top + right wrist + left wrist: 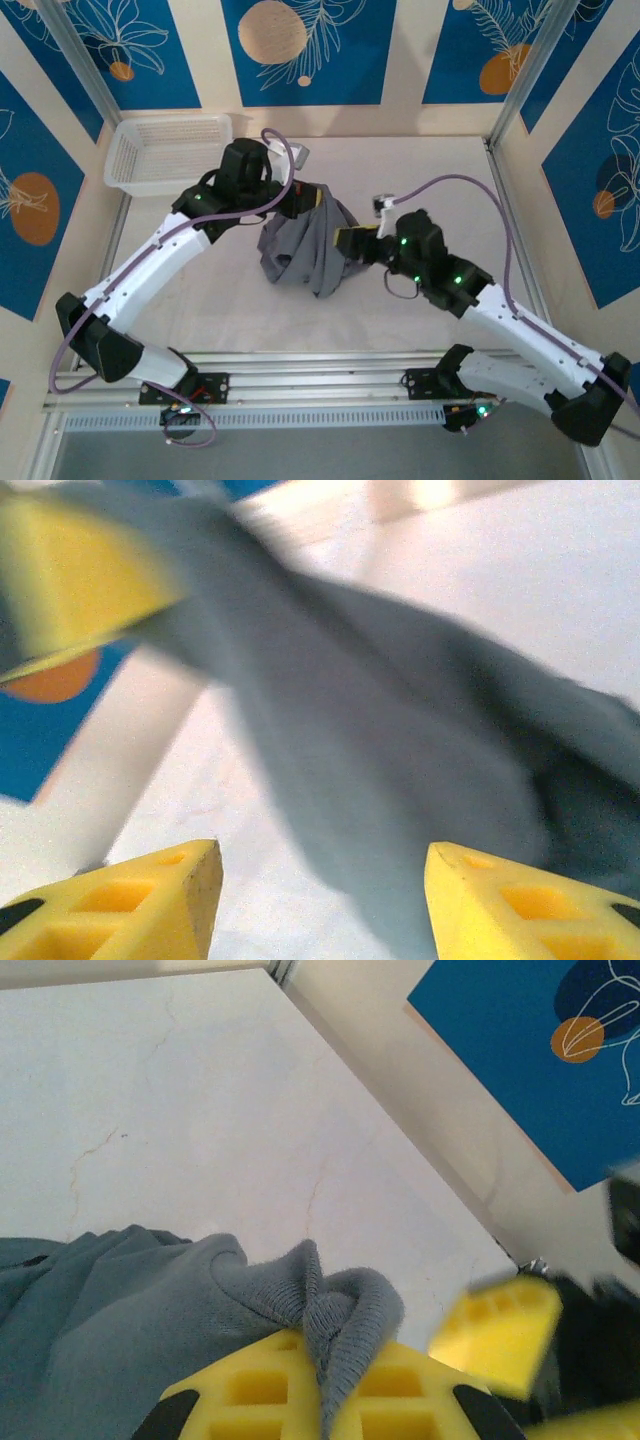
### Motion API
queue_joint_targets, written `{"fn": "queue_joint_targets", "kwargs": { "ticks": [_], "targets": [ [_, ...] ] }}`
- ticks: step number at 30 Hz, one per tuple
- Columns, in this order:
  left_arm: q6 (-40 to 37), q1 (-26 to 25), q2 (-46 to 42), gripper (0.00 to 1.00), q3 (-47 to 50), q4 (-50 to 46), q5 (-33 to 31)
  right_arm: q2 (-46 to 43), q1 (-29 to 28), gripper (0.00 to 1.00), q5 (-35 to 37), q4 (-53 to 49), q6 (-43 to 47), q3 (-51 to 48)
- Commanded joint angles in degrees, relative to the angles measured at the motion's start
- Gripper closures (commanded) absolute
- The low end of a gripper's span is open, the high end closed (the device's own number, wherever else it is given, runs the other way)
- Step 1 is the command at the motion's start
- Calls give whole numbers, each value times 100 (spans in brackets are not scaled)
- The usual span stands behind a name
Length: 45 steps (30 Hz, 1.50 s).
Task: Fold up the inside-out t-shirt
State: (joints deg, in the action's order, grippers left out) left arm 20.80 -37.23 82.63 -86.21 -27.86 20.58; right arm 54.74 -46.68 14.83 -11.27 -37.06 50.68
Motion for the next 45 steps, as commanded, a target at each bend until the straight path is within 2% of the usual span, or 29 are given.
{"fn": "queue_joint_targets", "kwargs": {
  "ticks": [1,5,8,9,12,14,15,18,19,21,24,26,27,30,31,32,34,36,37,40,45],
  "targets": [
    [102,-123,146,100,-324,265,-143,737,-860,40,1721,622,-203,87],
    [109,-154,217,100,-457,98,-327,1914,-995,28,3053,-2,-480,807],
    [111,-168,146,100,-475,40,-391,2677,-743,29,3376,-679,-673,1372],
    [90,-170,114,100,-475,20,-426,2830,-647,36,3365,-728,-672,1424],
    [-40,-166,47,100,-496,-172,-701,2752,-443,80,2894,-415,-487,1167],
    [-179,-159,43,100,-510,-319,-953,2496,-363,96,2230,184,-153,777],
    [-264,-157,63,100,-527,-376,-1061,2378,-315,100,1909,358,-79,617],
    [-519,-127,199,99,-638,-511,-1283,2053,-117,100,866,577,70,344],
    [-667,-88,275,86,-689,-582,-1374,1900,-22,100,362,760,141,219],
    [-942,108,457,65,-785,-843,-1731,1588,247,100,-598,1056,95,-6],
    [-1456,474,543,52,-600,-1131,-1933,1277,913,100,-2113,1246,-149,-158],
    [-1823,565,384,47,-149,-1085,-1404,1174,1280,100,-2894,1326,-123,-159],
    [-1951,569,259,42,159,-995,-928,1147,1440,100,-3233,1350,-64,-152],
    [-1863,568,-207,29,1456,-4,1005,1168,1742,100,-3860,1231,128,-51],
    [-1622,560,-342,20,1871,401,1164,1178,1804,100,-3981,1182,173,-27],
    [-1413,559,-422,13,2132,644,1009,1192,1844,100,-4094,1156,202,-14],
    [-1149,560,-448,3,2472,812,190,1229,1897,100,-4404,1151,259,43],
    [-1033,572,-307,1,2569,754,-582,1255,1908,100,-4569,1134,286,93],
    [-1038,584,-219,1,2590,788,-647,1264,1908,100,-4560,1097,293,121],
    [-1279,553,157,2,2588,1084,136,1239,1925,100,-4423,972,265,164],
    [-1038,533,719,7,2432,1697,479,1214,1882,100,-4585,1118,100,105]
  ]
}}
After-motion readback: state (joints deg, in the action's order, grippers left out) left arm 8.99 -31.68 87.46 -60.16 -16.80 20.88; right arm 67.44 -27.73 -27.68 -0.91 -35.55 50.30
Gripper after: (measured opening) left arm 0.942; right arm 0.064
